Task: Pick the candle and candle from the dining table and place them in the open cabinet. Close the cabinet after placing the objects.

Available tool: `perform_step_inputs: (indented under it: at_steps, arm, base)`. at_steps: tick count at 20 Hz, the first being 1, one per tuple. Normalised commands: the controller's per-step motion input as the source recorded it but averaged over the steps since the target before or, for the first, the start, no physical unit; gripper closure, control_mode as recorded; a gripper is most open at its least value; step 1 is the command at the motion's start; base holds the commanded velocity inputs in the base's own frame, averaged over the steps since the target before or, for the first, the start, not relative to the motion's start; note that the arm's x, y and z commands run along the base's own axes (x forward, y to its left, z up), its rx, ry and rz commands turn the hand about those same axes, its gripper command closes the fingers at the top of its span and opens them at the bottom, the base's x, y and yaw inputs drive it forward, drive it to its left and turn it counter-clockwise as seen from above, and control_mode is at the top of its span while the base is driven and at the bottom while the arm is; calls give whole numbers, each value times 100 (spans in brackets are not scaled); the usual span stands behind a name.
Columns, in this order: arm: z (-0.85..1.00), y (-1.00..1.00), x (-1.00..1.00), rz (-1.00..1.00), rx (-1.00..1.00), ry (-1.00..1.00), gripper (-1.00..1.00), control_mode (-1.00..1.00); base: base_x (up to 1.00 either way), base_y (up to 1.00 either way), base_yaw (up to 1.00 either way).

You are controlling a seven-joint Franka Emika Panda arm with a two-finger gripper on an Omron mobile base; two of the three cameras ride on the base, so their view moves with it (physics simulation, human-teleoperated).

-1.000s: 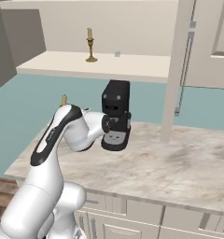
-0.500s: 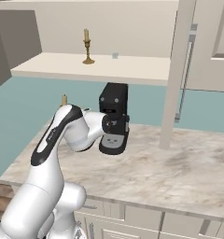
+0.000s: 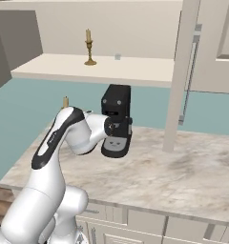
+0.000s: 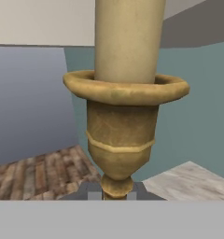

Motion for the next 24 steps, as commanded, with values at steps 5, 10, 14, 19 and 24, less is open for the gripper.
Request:
perform_step_inputs:
  at_steps: [5, 10, 14, 19, 24]
  arm:
    - [0, 0, 0, 0, 0, 0, 100, 100]
    - [9, 0, 4, -2, 0, 0, 100, -100]
    - [37, 0, 4, -9, 0, 0, 100, -100]
    - [42, -3, 2, -7, -1, 0, 100, -100]
    - [37, -17, 0, -2, -2, -2, 100, -100]
  base:
    - [6, 0, 0]
    - [0, 0, 0]
    - [0, 0, 0]
    - [0, 0, 0]
    - [0, 0, 0]
